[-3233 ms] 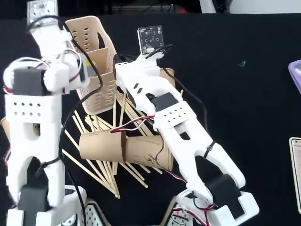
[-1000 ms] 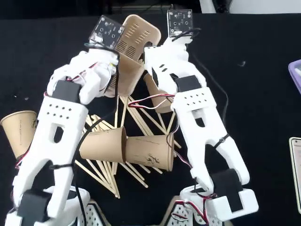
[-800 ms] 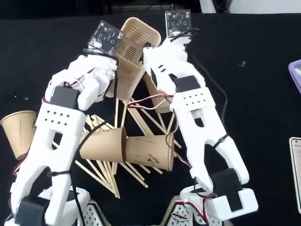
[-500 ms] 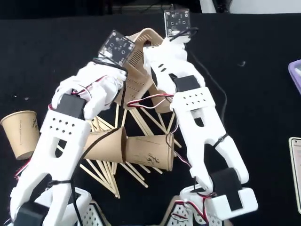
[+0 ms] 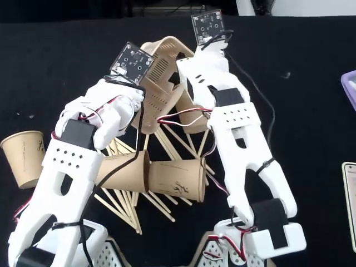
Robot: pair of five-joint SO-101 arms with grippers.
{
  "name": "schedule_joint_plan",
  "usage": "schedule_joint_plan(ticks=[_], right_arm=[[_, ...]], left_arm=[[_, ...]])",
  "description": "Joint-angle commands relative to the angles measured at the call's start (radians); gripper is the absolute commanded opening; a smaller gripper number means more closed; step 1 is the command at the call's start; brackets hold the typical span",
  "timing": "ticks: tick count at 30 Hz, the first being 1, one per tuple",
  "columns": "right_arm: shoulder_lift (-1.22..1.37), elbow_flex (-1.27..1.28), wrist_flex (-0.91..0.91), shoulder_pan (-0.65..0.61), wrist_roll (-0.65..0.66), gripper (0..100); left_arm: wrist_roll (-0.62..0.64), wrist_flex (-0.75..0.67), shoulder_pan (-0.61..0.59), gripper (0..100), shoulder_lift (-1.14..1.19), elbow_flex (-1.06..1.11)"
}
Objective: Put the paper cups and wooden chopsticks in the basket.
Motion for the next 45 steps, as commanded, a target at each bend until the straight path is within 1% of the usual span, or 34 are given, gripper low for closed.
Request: schedule_joint_plan(ticks=[1, 3, 6, 7, 10, 11, 12, 17, 18, 20, 24, 26, 28, 33, 37, 42, 45], right_arm=[[-0.013, -0.008, -0.002, 0.052, 0.003, 1.1], [-0.024, 0.01, 0.003, 0.048, -0.015, 1.1], [-0.061, 0.035, 0.003, 0.048, -0.127, 1.1], [-0.073, 0.041, 0.003, 0.048, -0.155, 1.1], [-0.082, 0.059, 0.003, 0.048, -0.204, 1.1], [-0.079, 0.071, 0.0, 0.048, -0.213, 1.1], [-0.074, 0.084, -0.002, 0.048, -0.226, 1.1], [-0.071, 0.116, -0.003, 0.051, -0.296, 1.1], [-0.071, 0.114, -0.003, 0.051, -0.302, 1.1], [-0.068, 0.096, -0.005, 0.049, -0.305, 1.1], [-0.056, 0.021, 0.005, 0.048, -0.305, 1.1], [-0.039, -0.008, 0.005, 0.048, -0.305, 1.1], [-0.013, -0.028, 0.005, 0.048, -0.305, 1.1], [0.074, -0.079, 0.005, 0.051, -0.305, 1.1], [0.134, -0.12, 0.006, 0.052, -0.305, 1.1], [0.173, -0.148, 0.006, 0.051, -0.305, 1.1], [0.176, -0.154, 0.006, 0.049, -0.305, 1.1]], left_arm=[[0.0, 0.008, -0.042, 3, 0.006, -0.013], [0.008, -0.034, -0.07, 3, 0.015, -0.013], [0.117, -0.132, -0.13, 5, 0.02, -0.01], [0.164, -0.158, -0.147, 8, 0.02, -0.01], [0.275, -0.216, -0.173, 21, 0.02, -0.01], [0.298, -0.233, -0.173, 24, 0.02, -0.01], [0.319, -0.252, -0.174, 26, 0.02, -0.01], [0.404, -0.354, -0.208, 23, 0.02, -0.01], [0.422, -0.356, -0.217, 23, 0.012, -0.01], [0.446, -0.315, -0.222, 23, 0.009, -0.018], [0.451, -0.153, -0.206, 23, 0.003, -0.051], [0.446, -0.109, -0.179, 23, 0.002, -0.045], [0.445, -0.121, -0.166, 23, 0.003, -0.016], [0.448, -0.206, -0.166, 23, -0.003, 0.065], [0.451, -0.181, -0.179, 23, -0.021, 0.03], [0.451, -0.173, -0.209, 24, -0.133, -0.03], [0.448, -0.161, -0.202, 24, -0.195, -0.016]])
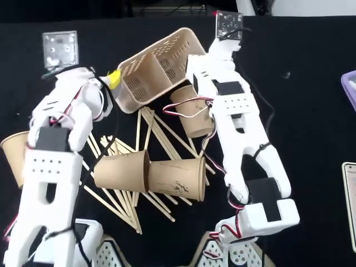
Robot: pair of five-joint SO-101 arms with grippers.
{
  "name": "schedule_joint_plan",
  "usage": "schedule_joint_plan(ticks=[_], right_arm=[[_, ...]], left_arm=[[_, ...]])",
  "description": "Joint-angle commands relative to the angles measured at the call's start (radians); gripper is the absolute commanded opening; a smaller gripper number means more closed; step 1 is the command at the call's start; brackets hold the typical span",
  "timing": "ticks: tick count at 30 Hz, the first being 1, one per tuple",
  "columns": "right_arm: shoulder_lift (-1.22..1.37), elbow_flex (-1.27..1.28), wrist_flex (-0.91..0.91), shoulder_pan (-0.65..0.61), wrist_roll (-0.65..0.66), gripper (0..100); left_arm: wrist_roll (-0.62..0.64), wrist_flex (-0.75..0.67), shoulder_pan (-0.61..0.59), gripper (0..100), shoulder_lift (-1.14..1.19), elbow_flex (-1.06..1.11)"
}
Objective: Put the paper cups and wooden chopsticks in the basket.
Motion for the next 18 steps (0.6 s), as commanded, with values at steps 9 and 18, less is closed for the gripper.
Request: schedule_joint_plan(ticks=[9, 18], right_arm=[[-0.012, -0.059, 0.006, 0.0, -0.014, 1.1], [-0.021, -0.064, 0.092, 0.0, -0.014, 1.1]], left_arm=[[0.006, -0.143, 0.062, 24, -0.095, 0.168], [0.006, -0.273, -0.004, 24, -0.064, 0.286]])
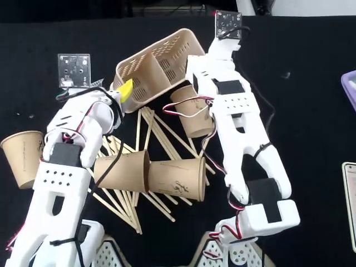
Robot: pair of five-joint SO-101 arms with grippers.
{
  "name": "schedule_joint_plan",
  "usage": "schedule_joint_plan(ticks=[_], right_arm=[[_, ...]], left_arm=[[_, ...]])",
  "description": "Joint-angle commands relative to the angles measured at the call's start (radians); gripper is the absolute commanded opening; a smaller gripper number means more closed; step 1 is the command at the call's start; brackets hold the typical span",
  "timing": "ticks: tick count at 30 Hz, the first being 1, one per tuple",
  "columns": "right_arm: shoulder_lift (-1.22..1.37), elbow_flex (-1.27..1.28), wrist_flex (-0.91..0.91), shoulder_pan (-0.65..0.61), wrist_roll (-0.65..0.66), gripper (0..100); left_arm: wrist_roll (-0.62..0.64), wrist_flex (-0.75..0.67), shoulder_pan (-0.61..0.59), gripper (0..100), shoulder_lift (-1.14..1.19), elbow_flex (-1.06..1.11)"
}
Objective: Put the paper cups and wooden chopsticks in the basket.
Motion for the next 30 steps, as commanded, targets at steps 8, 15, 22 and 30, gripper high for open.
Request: schedule_joint_plan(ticks=[8, 15, 22, 30], right_arm=[[-0.021, -0.044, 0.034, -0.002, -0.014, 1.1], [-0.107, -0.056, 0.133, -0.003, -0.017, 1.1], [-0.194, -0.048, 0.222, -0.052, -0.095, 1.1], [-0.2, -0.018, 0.244, -0.068, -0.1, 1.1]], left_arm=[[0.009, 0.015, -0.105, 23, 0.331, -0.182], [0.011, 0.222, -0.156, 11, 0.525, -0.556], [0.003, 0.552, -0.17, 3, 0.747, -0.997], [-0.014, 0.842, -0.209, 3, 1.125, -1.639]])
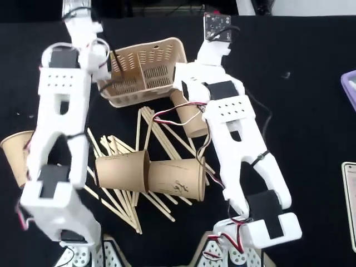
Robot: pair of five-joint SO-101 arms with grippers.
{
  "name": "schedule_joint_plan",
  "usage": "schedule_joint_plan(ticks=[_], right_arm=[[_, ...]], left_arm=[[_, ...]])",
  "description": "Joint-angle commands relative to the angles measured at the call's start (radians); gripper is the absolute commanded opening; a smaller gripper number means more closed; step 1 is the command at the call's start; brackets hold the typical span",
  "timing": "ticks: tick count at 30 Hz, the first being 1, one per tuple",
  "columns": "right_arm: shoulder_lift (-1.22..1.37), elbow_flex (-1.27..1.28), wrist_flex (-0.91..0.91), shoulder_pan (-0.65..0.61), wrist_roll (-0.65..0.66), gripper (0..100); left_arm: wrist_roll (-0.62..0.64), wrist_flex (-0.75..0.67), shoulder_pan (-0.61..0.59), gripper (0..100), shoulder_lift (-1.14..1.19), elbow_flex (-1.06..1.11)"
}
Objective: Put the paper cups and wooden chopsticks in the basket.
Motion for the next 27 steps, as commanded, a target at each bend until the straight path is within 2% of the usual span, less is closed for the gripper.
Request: schedule_joint_plan(ticks=[1, 5, 9, 11, 18, 25, 27], right_arm=[[-0.077, -0.012, 0.014, 0.003, -0.008, 1.1], [-0.077, -0.012, 0.025, 0.002, -0.009, 1.1], [-0.077, -0.074, 0.143, 0.002, -0.009, 1.1], [-0.076, -0.127, 0.192, 0.002, -0.009, 1.1], [-0.068, -0.283, 0.361, 0.003, -0.002, 1.1], [-0.064, -0.272, 0.359, -0.018, 0.035, 1.1], [-0.048, -0.263, 0.359, -0.029, 0.035, 1.1]], left_arm=[[-0.035, 0.107, -0.079, 3, 0.141, -0.409], [-0.101, 0.258, -0.073, 3, 0.331, -0.714], [-0.101, 0.448, -0.081, 3, 0.463, -0.946], [-0.101, 0.488, -0.084, 3, 0.5, -1.009], [-0.103, 0.486, -0.131, 3, 0.414, -0.94], [-0.112, 0.486, -0.119, 3, 0.135, -0.613], [-0.152, 0.485, -0.104, 3, 0.068, -0.513]])
